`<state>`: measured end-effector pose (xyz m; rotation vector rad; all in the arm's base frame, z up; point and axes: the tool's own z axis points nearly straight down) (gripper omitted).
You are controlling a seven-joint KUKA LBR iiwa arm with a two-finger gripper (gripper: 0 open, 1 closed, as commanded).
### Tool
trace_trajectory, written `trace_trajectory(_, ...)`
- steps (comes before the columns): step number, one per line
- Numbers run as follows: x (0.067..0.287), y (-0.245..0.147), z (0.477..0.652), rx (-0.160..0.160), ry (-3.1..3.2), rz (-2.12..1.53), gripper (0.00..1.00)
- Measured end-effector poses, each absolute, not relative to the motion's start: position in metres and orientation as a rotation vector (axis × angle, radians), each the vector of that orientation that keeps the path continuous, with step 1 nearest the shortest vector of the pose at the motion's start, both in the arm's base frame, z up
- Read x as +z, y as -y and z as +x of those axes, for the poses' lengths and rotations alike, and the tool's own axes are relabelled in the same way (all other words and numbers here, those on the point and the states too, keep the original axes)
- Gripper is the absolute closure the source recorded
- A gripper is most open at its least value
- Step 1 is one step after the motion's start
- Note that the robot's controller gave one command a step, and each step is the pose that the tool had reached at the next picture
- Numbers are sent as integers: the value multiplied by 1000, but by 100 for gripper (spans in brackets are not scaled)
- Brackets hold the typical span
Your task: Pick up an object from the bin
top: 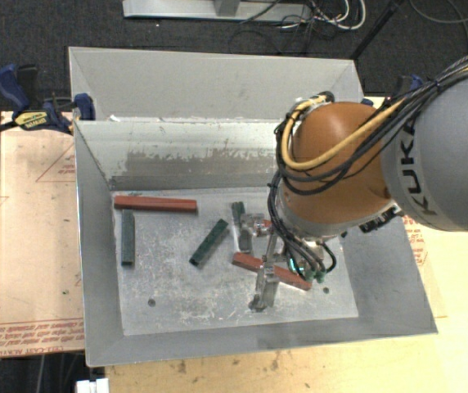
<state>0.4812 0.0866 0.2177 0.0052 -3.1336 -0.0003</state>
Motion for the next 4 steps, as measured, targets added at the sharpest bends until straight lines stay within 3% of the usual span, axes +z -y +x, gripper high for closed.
trace_trajectory(1,221,-86,483,-2,3141,1,0)
trace_trajectory(2,175,-68,520,-4,3152,11,0)
trace_trajectory(3,151,-25,526,-2,3134,-149,0)
trace_trajectory(4,75,-13,547,-2,3140,-92,100)
